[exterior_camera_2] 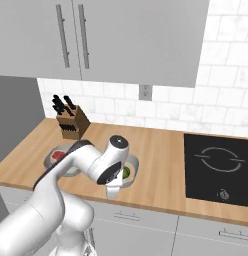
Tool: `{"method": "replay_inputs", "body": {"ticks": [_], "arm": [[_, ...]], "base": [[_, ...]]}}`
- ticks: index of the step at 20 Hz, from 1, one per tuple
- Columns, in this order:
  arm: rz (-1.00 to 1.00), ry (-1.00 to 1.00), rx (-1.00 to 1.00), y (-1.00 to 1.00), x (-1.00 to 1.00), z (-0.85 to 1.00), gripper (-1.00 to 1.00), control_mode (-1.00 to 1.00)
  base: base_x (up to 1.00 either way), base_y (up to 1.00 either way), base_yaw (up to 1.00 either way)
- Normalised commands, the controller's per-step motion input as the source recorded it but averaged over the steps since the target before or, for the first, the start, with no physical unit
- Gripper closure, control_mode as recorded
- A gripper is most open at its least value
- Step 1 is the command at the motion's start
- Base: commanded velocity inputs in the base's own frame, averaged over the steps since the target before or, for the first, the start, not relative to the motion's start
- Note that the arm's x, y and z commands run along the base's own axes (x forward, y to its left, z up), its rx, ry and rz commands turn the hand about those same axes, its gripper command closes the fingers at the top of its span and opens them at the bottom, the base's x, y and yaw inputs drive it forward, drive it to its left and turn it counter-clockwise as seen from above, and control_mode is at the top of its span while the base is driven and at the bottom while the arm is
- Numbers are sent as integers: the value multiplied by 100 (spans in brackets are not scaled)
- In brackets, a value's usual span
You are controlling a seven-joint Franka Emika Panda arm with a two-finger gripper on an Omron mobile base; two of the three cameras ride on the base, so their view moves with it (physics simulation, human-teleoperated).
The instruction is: Take the meat container that has the steak and place it on the second highest rack of the freezer. Then take the vegetable container that has the lemon wedge and lime and place it on the highest rack of the freezer.
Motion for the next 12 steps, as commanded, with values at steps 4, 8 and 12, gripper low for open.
{"method": "replay_inputs", "body": {"ticks": [4, 8, 12], "arm": [[1, 0, 0, -3, 16, -22, -100, -100], [0, 0, 1, -3, 24, -6, -100, -100], [0, 0, 0, 0, 23, -11, -100, -100]], "base": [[0, 0, 0], [0, 0, 0], [0, 0, 0]]}}
